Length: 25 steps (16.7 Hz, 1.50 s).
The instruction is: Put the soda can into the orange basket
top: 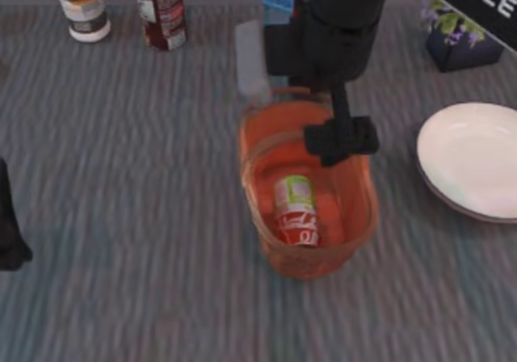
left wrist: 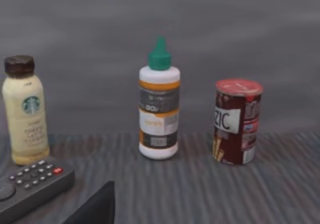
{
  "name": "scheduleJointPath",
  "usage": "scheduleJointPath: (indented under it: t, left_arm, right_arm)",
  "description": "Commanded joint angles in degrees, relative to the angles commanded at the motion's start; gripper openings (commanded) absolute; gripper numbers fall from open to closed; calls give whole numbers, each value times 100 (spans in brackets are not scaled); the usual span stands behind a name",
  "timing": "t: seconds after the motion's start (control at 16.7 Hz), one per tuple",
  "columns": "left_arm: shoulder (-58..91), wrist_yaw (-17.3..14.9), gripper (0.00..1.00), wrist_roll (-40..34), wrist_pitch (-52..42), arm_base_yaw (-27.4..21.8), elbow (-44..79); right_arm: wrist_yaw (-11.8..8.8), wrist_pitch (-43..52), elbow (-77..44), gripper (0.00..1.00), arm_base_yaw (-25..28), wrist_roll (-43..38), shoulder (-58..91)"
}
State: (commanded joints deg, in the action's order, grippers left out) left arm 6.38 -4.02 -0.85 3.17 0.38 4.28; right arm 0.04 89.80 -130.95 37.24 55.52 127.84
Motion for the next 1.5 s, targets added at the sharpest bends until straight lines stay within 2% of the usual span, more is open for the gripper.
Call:
scheduleJointPath:
  t: [0.12, 0.24, 0.6, 0.96, 1.2, 1.5]
  left_arm:
    - [-433, 269, 100, 55, -212, 51, -285]
    - [-629, 396, 100, 83, -312, 75, -422]
    - [-638, 402, 100, 85, -317, 77, -428]
    - [-638, 402, 100, 85, -317, 77, -428]
    - [-638, 402, 100, 85, -317, 77, -428]
    - [-638, 402, 100, 85, -317, 77, -428]
  right_arm:
    - [16, 283, -445, 100, 129, 196, 384]
    - [27, 408, -641, 100, 188, 287, 545]
    - [25, 385, -615, 100, 166, 287, 540]
    - [25, -148, 100, 100, 193, 289, 365]
    - [25, -201, 166, 100, 194, 288, 350]
    - [25, -201, 166, 62, 194, 288, 350]
